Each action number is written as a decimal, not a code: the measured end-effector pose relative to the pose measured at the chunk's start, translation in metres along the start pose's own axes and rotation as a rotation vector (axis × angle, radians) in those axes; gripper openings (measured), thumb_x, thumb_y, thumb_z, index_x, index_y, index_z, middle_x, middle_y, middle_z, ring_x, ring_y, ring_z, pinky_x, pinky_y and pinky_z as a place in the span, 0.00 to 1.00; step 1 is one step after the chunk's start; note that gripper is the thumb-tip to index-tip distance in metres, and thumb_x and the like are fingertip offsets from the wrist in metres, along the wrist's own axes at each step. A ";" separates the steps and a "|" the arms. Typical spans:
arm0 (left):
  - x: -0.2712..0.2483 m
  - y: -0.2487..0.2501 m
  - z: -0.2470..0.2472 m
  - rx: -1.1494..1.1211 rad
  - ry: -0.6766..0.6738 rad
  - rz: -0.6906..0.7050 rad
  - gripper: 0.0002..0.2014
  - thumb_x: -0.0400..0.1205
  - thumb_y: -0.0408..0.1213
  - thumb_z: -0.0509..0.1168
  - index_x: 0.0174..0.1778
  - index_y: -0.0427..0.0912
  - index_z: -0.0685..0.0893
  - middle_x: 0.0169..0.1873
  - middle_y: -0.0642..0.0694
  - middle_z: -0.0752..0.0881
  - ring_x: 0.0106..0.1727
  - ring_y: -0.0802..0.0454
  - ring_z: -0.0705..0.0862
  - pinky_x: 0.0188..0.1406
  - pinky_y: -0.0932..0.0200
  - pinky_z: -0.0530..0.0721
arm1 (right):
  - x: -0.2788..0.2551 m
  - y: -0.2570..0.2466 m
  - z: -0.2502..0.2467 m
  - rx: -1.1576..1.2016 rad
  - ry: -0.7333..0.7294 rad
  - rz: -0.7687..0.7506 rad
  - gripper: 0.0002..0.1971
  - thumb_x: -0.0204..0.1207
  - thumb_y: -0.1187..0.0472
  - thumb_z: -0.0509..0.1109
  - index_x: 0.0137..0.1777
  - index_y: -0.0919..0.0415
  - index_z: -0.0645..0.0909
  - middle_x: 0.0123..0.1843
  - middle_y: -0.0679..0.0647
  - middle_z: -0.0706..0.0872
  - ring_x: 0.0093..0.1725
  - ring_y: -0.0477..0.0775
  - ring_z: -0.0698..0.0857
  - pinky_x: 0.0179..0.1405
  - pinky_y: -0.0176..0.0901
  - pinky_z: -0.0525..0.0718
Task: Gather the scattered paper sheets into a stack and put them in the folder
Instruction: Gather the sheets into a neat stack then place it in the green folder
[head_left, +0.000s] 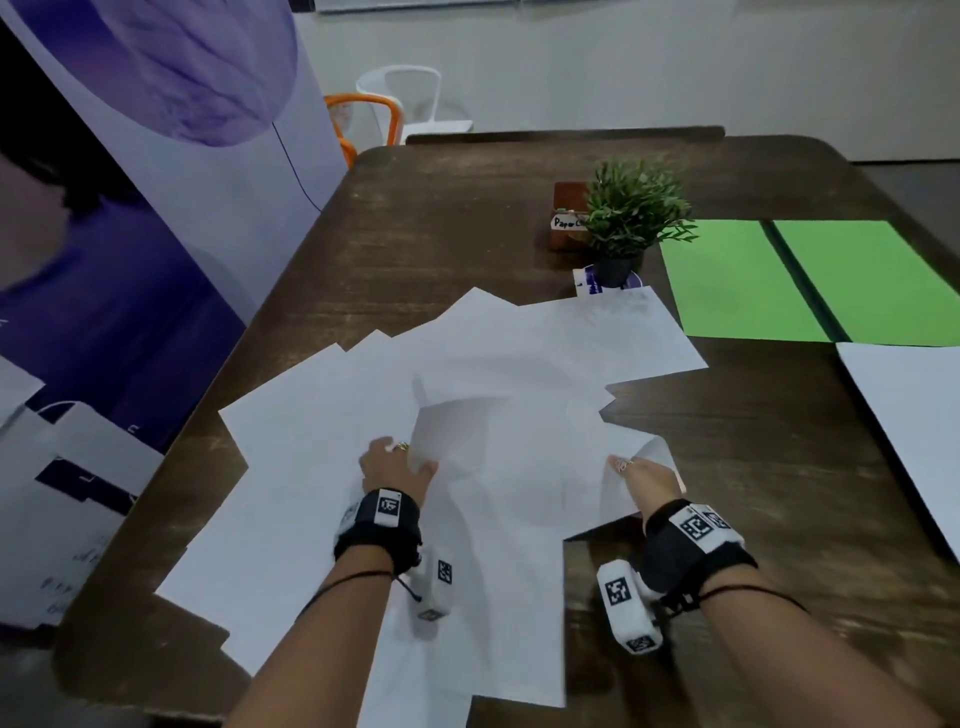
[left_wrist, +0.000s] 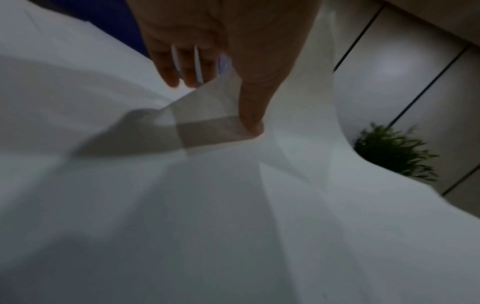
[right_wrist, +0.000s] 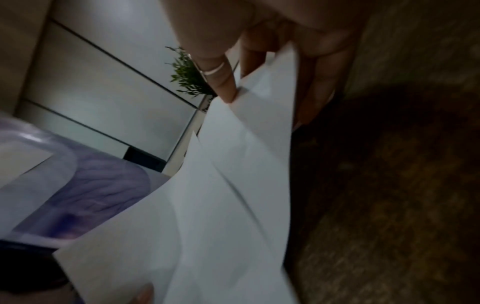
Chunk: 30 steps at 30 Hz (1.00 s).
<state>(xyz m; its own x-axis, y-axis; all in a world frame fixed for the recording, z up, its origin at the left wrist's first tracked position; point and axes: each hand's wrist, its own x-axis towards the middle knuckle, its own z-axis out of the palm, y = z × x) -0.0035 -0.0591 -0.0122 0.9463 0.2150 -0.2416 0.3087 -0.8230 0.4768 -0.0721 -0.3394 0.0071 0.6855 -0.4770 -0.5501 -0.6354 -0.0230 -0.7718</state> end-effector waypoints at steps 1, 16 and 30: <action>0.008 -0.004 -0.002 0.065 -0.016 -0.011 0.27 0.78 0.49 0.68 0.67 0.36 0.77 0.77 0.39 0.64 0.79 0.39 0.59 0.73 0.43 0.67 | -0.001 -0.002 0.000 0.008 0.025 -0.004 0.14 0.78 0.57 0.69 0.36 0.67 0.81 0.49 0.64 0.84 0.56 0.64 0.82 0.63 0.53 0.78; -0.015 -0.041 -0.018 0.234 -0.049 -0.249 0.68 0.48 0.71 0.76 0.79 0.44 0.52 0.73 0.39 0.60 0.75 0.37 0.58 0.69 0.35 0.69 | -0.003 -0.032 0.005 0.148 -0.065 -0.055 0.19 0.80 0.58 0.67 0.58 0.77 0.76 0.51 0.59 0.80 0.54 0.59 0.78 0.65 0.52 0.72; -0.006 -0.064 -0.036 0.361 -0.306 -0.144 0.65 0.60 0.66 0.75 0.82 0.52 0.38 0.81 0.43 0.33 0.81 0.33 0.34 0.77 0.30 0.54 | -0.012 0.044 -0.004 0.015 0.149 -0.010 0.19 0.66 0.70 0.79 0.51 0.65 0.74 0.52 0.56 0.84 0.53 0.58 0.84 0.62 0.53 0.81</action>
<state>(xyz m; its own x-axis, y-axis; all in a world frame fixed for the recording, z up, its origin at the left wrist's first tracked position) -0.0261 0.0115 -0.0111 0.8080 0.2205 -0.5464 0.3301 -0.9375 0.1099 -0.1096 -0.3379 -0.0194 0.6307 -0.6022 -0.4895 -0.6226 -0.0160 -0.7824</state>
